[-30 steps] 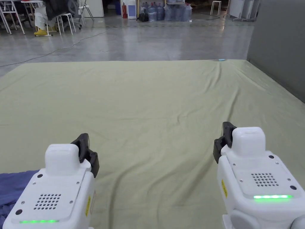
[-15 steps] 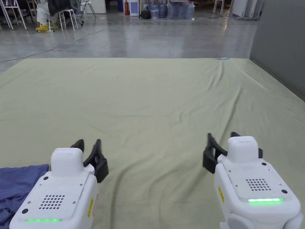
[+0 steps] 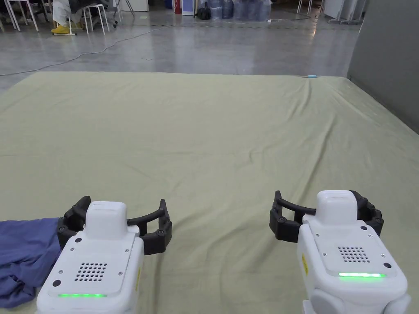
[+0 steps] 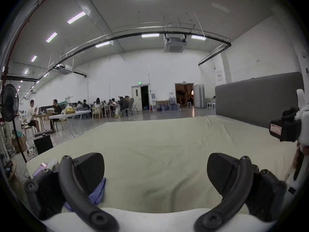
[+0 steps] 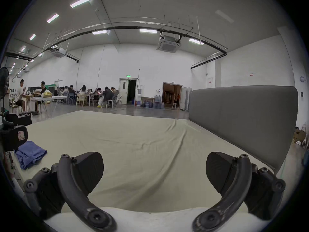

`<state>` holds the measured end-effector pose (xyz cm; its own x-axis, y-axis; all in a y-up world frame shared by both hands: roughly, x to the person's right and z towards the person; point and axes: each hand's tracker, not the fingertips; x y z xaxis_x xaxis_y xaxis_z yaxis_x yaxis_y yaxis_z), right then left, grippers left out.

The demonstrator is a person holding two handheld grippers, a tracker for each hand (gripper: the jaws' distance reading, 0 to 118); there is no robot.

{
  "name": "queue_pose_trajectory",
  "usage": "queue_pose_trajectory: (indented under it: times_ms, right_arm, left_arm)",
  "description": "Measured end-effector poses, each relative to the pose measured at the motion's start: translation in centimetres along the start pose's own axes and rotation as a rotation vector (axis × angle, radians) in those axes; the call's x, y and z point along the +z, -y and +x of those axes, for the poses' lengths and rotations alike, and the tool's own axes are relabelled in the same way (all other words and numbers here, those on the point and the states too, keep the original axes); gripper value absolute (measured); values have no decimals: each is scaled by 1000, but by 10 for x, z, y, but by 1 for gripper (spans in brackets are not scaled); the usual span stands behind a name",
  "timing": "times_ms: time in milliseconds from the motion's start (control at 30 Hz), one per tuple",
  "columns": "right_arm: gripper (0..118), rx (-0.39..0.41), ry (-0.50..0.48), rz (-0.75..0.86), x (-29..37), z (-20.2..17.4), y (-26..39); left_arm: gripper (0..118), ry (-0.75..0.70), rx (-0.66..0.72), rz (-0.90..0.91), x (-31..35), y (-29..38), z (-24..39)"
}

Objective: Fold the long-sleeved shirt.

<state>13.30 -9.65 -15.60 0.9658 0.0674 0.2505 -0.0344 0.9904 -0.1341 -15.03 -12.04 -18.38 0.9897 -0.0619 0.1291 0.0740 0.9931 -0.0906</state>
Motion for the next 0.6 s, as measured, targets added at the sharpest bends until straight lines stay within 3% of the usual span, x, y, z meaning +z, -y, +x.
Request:
queue_pose_trajectory:
  times_ms: [167,600]
  right_arm:
    - [118,11,-8,36,4,0,-4]
    - [118,-5,-9,16,4,4,-3]
  left_arm:
    - [118,3,72,-13,2,1,-1]
    - [118,12,30,-10,9,-2,3]
